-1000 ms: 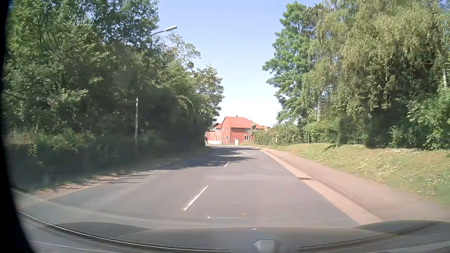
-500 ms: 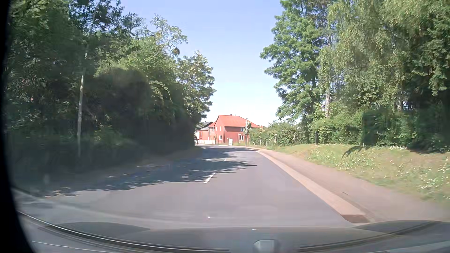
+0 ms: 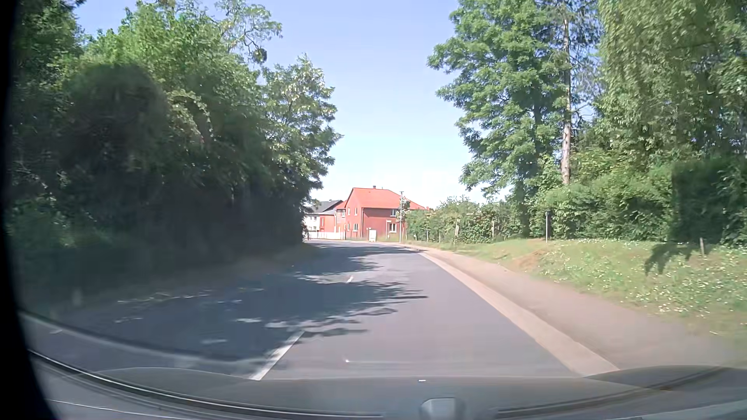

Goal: Follow the waypoints while adhering to traffic rules and regulations

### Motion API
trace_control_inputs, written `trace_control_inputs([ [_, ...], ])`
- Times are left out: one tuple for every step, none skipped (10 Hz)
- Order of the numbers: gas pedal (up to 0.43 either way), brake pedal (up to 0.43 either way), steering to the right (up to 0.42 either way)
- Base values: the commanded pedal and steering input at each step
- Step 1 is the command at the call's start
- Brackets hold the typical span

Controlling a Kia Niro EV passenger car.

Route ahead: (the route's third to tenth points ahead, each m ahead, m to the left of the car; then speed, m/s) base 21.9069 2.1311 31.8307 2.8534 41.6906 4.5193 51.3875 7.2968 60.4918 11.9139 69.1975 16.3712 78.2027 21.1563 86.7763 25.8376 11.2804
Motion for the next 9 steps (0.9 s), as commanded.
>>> trace_control_inputs([
  [0.130,0.006,0.014],
  [0.118,0.006,0.010],
  [0.110,0.006,0.004],
  [0.110,0.006,-0.001],
  [0.110,0.006,-0.003],
  [0.110,0.006,-0.004],
  [0.110,0.006,-0.004],
  [0.110,0.006,-0.008],
  [0.110,0.006,-0.008],
])
